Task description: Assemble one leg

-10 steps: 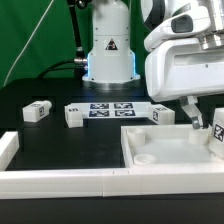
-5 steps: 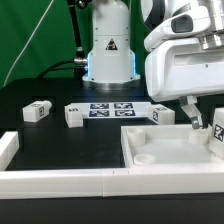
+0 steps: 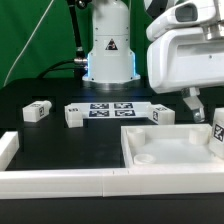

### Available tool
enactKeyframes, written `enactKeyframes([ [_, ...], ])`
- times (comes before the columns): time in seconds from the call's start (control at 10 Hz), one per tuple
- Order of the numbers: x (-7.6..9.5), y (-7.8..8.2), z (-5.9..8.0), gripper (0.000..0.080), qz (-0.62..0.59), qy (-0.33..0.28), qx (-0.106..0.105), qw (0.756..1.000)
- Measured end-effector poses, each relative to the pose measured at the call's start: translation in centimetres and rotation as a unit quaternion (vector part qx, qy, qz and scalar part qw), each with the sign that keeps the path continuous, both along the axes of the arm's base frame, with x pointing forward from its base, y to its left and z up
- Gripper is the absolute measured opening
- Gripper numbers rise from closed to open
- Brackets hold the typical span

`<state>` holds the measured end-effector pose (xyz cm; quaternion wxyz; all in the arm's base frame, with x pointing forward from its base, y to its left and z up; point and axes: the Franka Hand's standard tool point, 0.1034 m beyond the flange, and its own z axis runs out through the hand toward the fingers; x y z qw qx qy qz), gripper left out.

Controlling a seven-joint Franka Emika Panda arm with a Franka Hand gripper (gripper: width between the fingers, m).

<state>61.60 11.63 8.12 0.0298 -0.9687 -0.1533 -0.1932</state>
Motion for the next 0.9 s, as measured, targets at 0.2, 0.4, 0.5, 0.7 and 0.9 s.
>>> enactKeyframes([
  [0.2,0.4,-0.7,-0.1,0.0649,0.001,0.078,-0.016,0.997],
  [0.4,0.6,-0.6,0.4,0.0649,0.006,0.18,-0.031,0.983],
  [0.5,0.5,-0.4,0.5,0.0649,0.009,0.219,-0.036,0.975],
  [0.7,1.0,-0.1,0.6,0.0649,0.01,0.221,-0.036,0.975],
  [0.9,1.0,-0.1,0.5,0.0619,0.01,0.222,-0.036,0.974],
])
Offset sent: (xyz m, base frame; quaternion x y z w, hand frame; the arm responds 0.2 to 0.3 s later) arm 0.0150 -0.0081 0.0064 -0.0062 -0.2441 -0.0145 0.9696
